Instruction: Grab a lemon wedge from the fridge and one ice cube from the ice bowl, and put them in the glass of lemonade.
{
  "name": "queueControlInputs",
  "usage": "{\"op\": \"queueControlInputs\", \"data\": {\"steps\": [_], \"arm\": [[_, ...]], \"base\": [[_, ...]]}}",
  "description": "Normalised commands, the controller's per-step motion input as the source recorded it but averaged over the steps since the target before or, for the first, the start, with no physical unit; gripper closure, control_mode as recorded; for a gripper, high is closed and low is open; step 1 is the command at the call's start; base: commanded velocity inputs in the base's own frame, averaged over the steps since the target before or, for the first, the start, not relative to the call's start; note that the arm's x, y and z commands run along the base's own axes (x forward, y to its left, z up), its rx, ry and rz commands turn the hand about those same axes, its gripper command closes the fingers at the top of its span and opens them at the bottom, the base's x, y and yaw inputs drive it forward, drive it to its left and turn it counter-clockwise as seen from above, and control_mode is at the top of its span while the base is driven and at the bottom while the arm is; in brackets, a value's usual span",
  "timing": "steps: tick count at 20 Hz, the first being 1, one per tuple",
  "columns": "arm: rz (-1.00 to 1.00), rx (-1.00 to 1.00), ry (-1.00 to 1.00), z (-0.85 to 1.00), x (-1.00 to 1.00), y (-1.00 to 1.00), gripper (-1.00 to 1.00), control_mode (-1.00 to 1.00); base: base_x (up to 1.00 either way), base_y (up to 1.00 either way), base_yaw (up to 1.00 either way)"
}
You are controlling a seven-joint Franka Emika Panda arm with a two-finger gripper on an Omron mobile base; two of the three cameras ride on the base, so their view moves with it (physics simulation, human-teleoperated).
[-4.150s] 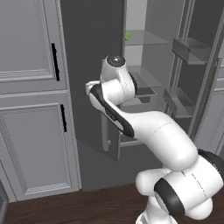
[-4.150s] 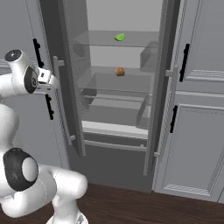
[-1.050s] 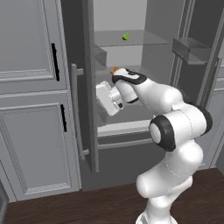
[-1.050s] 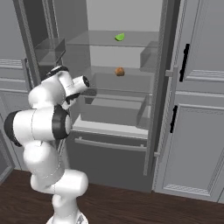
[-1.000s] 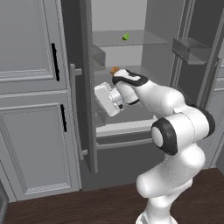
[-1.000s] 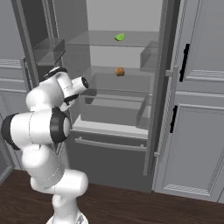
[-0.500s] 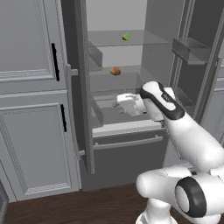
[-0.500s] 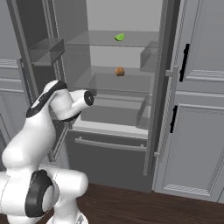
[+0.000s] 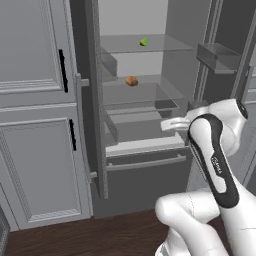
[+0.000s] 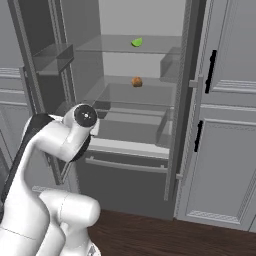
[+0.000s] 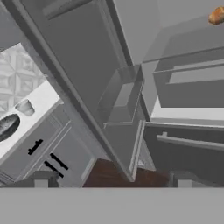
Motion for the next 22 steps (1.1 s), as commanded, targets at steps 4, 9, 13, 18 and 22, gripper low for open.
{"op": "queueControlInputs", "data": {"steps": [4,9,13,18,22], "arm": [[-0.2,-0.38,0.16,0.16,-0.98,-0.41,-1.0,-1.0],[-0.15,-0.3,0.31,0.0,-0.31,-0.1,-1.0,-1.0],[-0.12,-0.04,0.07,0.0,0.0,0.0,-1.0,-1.0],[-0.03,0.0,0.0,0.0,-0.15,0.0,-1.0,-1.0],[0.0,0.0,0.0,0.0,-0.14,0.0,-1.0,-1.0]], "base": [[0.0,0.0,0.0],[0.0,0.0,0.0],[0.0,0.0,0.0],[0.0,0.0,0.0],[0.0,0.0,0.0]]}}
